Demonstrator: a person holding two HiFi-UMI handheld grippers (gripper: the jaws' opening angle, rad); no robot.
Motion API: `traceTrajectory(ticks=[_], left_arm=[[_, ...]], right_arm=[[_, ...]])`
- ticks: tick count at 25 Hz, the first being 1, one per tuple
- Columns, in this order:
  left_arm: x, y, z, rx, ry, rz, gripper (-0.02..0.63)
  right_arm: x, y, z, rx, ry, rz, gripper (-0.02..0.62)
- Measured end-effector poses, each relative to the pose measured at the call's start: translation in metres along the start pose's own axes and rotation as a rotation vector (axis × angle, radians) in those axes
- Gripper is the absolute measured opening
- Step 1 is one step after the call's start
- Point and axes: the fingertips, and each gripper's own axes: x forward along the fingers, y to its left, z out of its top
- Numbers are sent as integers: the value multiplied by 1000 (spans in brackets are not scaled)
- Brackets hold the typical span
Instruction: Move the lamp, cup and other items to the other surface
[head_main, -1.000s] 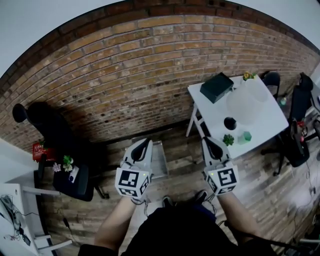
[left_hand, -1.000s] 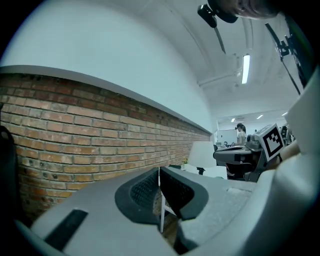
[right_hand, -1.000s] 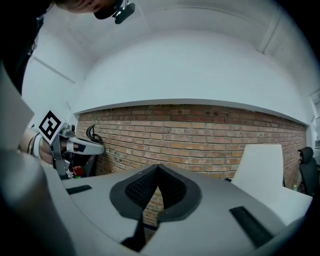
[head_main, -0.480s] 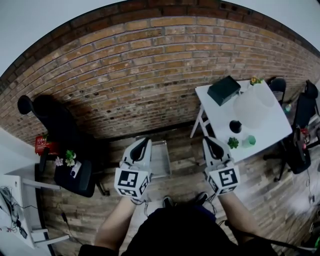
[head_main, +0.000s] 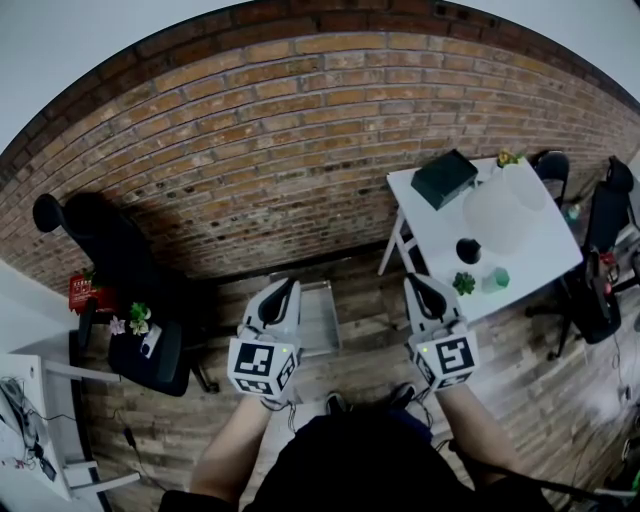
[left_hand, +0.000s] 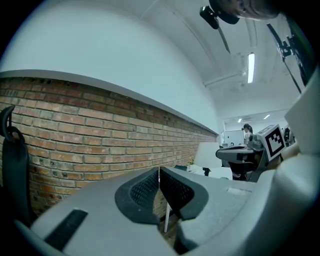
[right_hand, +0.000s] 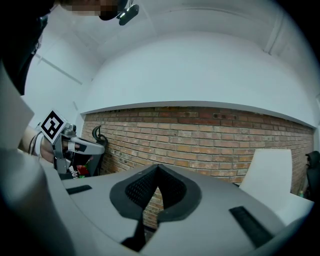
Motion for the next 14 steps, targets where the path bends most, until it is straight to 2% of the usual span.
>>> traceTrajectory(ticks=[14], left_arm=[[-6,4,0,6,1,6,12]], right_arm=[[1,6,-2,-1,4,1,3]])
